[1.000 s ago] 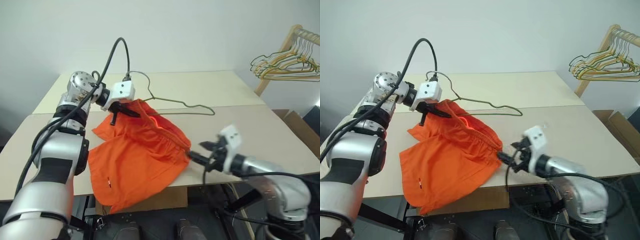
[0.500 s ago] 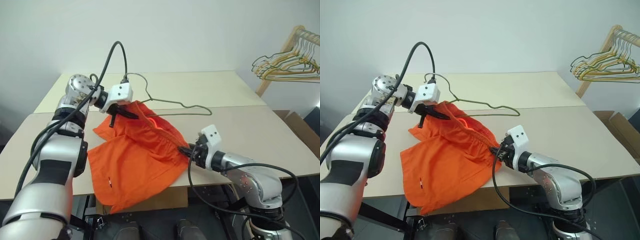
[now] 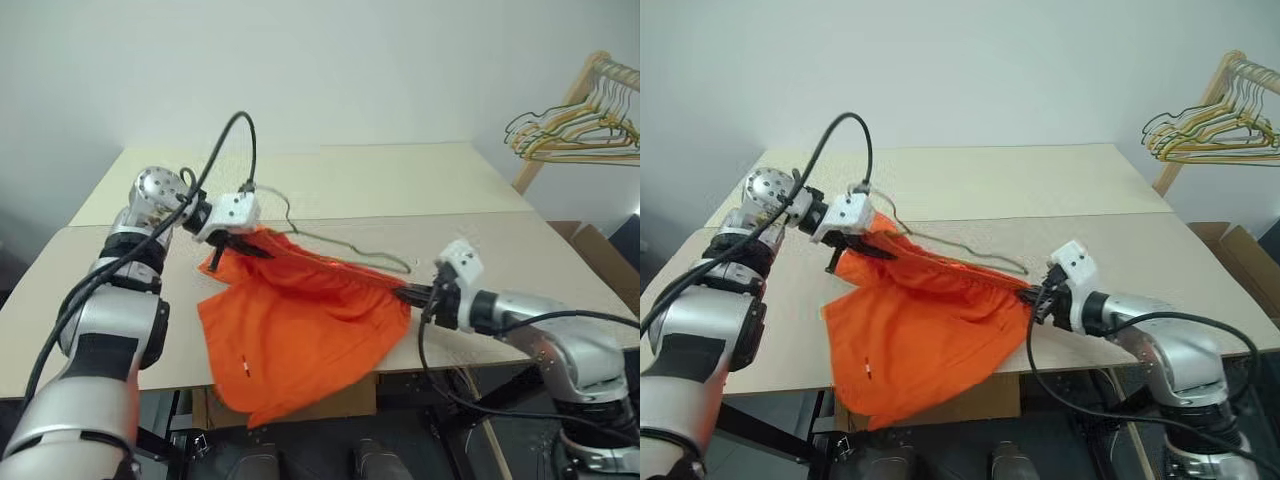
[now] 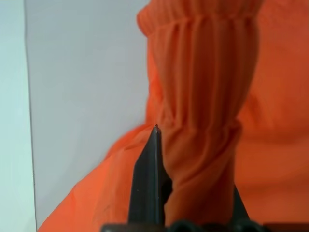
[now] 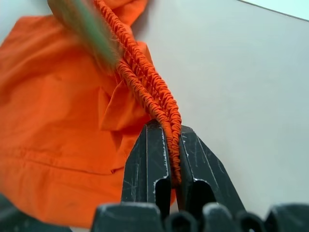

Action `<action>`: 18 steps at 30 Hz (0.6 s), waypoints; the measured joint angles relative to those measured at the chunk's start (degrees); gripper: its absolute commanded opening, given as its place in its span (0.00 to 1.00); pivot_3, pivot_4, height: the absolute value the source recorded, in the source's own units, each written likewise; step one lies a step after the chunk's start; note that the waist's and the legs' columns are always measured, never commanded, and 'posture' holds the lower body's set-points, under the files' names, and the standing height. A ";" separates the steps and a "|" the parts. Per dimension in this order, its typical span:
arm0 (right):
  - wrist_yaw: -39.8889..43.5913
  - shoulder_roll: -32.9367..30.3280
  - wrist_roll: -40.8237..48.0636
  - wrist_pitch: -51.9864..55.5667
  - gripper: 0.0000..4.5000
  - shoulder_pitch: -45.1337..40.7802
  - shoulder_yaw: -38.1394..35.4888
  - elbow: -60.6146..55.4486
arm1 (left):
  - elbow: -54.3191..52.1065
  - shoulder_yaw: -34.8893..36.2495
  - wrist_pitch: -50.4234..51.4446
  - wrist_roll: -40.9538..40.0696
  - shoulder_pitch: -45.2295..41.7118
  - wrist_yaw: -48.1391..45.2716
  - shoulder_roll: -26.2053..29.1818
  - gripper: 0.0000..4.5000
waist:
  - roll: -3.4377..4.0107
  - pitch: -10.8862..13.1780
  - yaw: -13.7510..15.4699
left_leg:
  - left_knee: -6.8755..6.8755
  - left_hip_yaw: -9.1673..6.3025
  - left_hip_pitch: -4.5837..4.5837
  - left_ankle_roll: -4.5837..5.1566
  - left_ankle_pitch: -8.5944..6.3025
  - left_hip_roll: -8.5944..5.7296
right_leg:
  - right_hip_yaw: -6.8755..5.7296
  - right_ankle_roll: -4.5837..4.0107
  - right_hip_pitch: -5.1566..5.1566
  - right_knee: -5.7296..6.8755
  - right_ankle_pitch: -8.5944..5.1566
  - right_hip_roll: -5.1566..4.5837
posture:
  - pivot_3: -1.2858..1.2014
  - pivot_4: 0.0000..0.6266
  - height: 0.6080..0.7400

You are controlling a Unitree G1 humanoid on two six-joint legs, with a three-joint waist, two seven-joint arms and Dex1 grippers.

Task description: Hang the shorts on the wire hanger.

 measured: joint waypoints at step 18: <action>7.60 -8.79 0.39 -7.85 0.00 -0.60 0.49 1.47 | -1.17 -0.54 2.59 -1.34 1.08 4.02 -0.14 0.00 | -0.01 -0.01 1.20 | 0.06 0.03 0.01 0.00 0.00 0.00 | 0.01 0.12 0.00 0.00 -0.06 0.01 | 0.54 0.00 1.00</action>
